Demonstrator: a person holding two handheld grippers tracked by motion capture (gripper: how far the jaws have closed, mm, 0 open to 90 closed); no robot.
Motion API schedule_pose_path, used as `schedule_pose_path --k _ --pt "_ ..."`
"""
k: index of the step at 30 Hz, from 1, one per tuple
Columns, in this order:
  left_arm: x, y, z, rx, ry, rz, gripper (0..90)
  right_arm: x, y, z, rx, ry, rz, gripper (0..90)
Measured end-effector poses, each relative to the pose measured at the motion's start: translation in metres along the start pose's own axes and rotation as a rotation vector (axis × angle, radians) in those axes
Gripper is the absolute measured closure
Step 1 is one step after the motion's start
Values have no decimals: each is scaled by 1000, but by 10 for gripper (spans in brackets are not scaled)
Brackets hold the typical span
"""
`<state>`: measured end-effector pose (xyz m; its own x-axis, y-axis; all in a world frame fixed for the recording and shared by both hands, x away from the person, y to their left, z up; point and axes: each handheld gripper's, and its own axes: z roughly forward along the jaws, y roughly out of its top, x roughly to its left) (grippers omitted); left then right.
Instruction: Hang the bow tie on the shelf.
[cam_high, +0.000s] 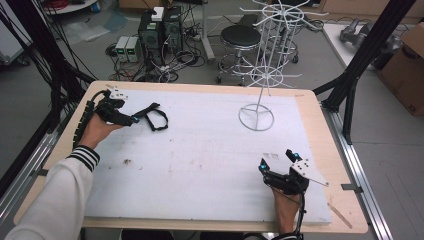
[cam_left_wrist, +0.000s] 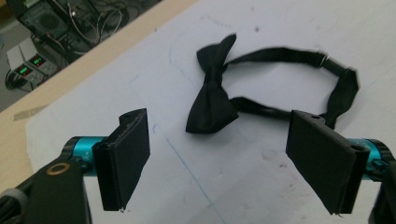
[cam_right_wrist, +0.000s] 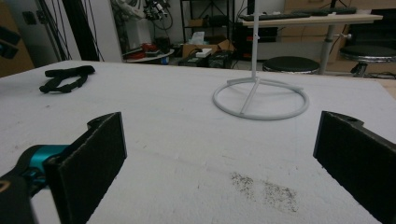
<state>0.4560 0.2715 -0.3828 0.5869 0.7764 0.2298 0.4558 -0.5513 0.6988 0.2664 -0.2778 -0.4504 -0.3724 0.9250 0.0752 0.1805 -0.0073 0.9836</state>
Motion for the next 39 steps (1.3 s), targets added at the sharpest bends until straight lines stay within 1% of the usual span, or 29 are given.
schedule_pose_path --k 3,5,6,7,10,13,15,18,25,30,33,34,35,37,39 --pt "-1 -2 8 30 4 11 220 0 0 0 -1 -1 0 15" --pt "-1 -2 12 29 12 10 222 0 0 0 -2 -2 0 14" --pt "-1 -2 16 33 12 7 225 0 0 0 -3 -3 -4 14" --pt "-1 -2 16 33 12 7 225 0 0 0 -3 -3 -4 14" --pt "-3 -3 23 55 14 14 226 0 0 0 -1 -2 1 15" --pt "-4 -3 27 59 11 16 228 0 0 0 -3 -4 1 14" --pt "-4 -4 30 63 18 19 236 0 0 0 -3 -4 1 14" --pt "-4 -5 35 76 18 14 245 0 0 0 -2 -4 5 15" --pt "-5 -5 41 71 20 19 258 0 0 0 0 -4 10 15" --pt "-7 -7 46 82 19 26 267 0 0 0 1 -4 10 15" --pt "-7 -6 47 67 29 27 285 -1 0 0 0 -3 11 14" --pt "-7 -6 48 58 28 28 305 -1 0 0 -1 -4 8 14" --pt "-7 -6 48 60 32 32 309 -1 0 0 -1 -4 9 14" --pt "-7 -6 50 77 24 36 313 -1 0 0 -1 -4 10 14" --pt "-8 -3 53 102 29 56 311 -1 0 0 -1 -4 10 14"
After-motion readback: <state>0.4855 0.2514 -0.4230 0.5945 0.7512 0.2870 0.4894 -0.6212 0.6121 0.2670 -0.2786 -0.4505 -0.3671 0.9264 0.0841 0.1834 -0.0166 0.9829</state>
